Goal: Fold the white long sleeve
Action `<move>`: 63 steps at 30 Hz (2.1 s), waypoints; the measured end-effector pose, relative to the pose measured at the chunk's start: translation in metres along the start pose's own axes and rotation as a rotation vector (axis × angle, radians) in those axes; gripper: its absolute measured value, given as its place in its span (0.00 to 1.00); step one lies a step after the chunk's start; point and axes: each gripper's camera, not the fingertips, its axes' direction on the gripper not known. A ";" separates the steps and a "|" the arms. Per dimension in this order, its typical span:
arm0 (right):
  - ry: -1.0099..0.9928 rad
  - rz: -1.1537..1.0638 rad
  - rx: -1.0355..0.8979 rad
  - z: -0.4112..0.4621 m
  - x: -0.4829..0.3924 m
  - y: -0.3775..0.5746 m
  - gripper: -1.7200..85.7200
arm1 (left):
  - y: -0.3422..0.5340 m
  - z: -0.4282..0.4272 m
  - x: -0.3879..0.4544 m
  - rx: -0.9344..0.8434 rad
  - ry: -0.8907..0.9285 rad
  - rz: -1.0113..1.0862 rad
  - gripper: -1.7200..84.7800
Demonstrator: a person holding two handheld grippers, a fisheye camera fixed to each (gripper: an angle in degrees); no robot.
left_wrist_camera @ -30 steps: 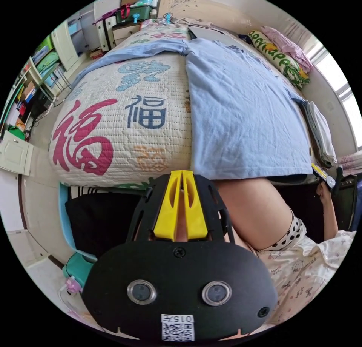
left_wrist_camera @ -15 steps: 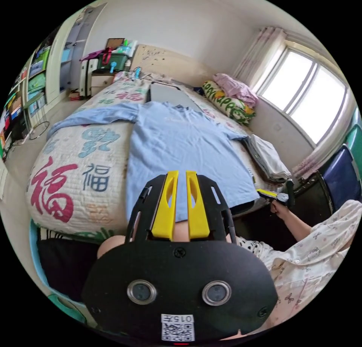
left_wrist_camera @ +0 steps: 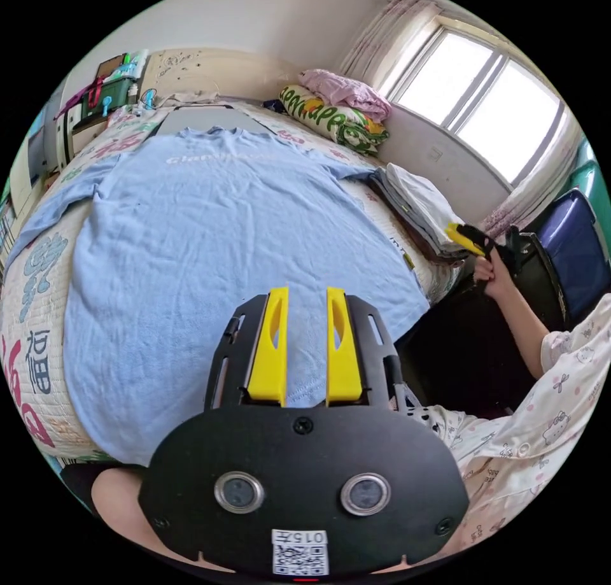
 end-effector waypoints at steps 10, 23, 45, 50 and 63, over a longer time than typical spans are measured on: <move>-0.158 0.341 0.064 0.166 0.001 -0.276 0.17 | -0.014 0.020 0.031 -0.056 -0.070 -0.019 0.12; 0.078 0.142 0.241 0.218 -0.114 -0.403 0.03 | -0.021 0.037 0.074 -0.053 -0.169 0.053 0.14; -0.331 0.361 -0.075 0.288 -0.021 -0.370 0.14 | 0.002 0.061 0.033 -0.026 -0.057 0.007 0.15; -0.333 0.470 -0.043 0.331 -0.001 -0.373 0.08 | 0.015 0.068 0.018 -0.028 -0.055 0.012 0.15; -0.871 -0.662 -0.330 0.230 -0.228 -0.101 0.07 | 0.082 0.023 -0.107 0.359 0.234 -0.350 0.16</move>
